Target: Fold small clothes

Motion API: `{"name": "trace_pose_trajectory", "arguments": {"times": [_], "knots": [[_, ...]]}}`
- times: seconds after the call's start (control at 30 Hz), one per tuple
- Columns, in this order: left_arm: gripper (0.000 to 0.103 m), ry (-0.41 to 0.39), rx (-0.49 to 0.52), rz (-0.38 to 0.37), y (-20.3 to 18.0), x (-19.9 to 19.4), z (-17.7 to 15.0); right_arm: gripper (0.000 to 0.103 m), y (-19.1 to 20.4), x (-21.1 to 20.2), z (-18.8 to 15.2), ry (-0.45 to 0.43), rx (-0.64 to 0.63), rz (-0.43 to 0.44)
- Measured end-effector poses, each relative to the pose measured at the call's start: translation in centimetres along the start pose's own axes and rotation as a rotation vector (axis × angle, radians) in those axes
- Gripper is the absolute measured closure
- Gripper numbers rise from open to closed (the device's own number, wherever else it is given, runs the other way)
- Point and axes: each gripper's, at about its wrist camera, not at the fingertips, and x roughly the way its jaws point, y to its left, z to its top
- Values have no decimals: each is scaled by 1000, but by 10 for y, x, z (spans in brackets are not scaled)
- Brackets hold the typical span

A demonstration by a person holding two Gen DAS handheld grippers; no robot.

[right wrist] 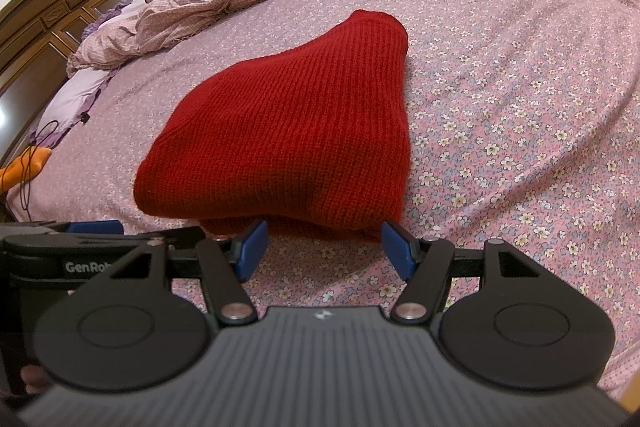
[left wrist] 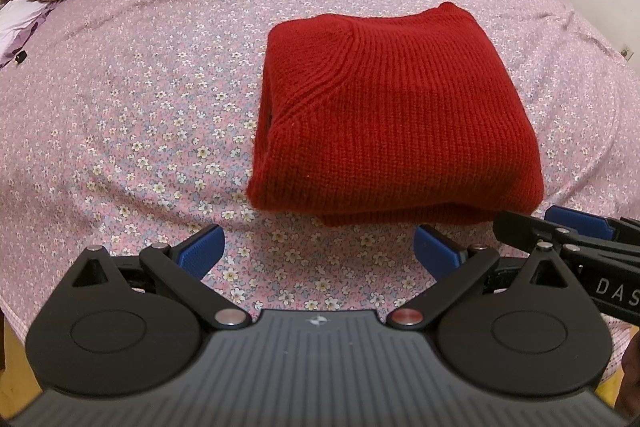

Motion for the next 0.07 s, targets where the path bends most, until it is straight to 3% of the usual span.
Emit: {"name": "trace_pose_trajectory", "arguments": {"times": [0.07], "knots": [[1, -1, 2, 1, 0, 0, 0, 38, 0, 0, 0, 0, 2, 1]]}}
